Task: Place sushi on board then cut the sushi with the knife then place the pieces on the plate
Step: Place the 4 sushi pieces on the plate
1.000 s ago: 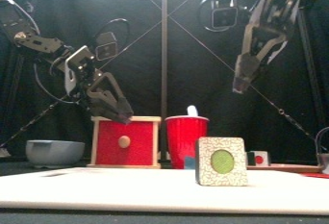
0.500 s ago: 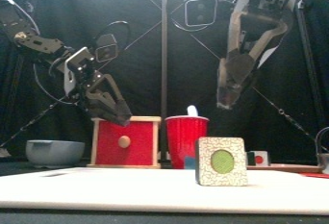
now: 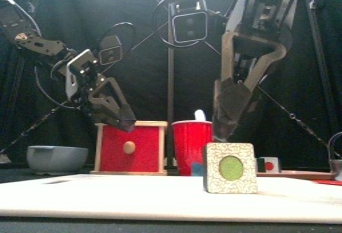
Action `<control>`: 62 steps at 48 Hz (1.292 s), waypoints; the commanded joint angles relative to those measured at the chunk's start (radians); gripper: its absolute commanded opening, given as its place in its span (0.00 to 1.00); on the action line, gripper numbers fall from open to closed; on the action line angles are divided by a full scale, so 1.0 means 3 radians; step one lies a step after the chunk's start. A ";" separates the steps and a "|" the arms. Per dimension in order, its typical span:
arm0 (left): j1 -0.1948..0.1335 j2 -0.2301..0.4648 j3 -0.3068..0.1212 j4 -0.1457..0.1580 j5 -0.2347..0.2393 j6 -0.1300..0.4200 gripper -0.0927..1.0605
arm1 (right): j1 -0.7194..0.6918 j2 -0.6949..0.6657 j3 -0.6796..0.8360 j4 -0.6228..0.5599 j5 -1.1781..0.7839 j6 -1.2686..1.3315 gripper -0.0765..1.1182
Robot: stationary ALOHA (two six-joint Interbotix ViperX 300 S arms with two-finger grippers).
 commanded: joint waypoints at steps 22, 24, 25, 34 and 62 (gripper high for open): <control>-0.0010 -0.0010 -0.0031 0.0005 0.0000 0.0000 0.74 | 0.0061 0.0317 -0.0251 -0.0010 -0.0010 0.0005 0.68; -0.0010 -0.0010 -0.0031 0.0005 0.0000 0.0000 0.74 | 0.0051 0.0302 -0.0230 -0.0015 -0.0010 0.0005 0.65; -0.0010 -0.0010 -0.0031 0.0005 0.0000 0.0000 0.74 | 0.0051 0.0286 -0.0215 -0.0015 -0.0005 0.0005 0.62; -0.0005 -0.0010 -0.0031 0.0020 0.0000 0.0015 0.74 | -0.0026 0.0020 0.0015 -0.0026 0.0000 0.0005 0.57; -0.0010 -0.0066 -0.0051 0.0026 0.0143 0.0005 0.74 | -0.1779 -0.1641 0.1023 -0.0353 0.0588 0.0010 0.57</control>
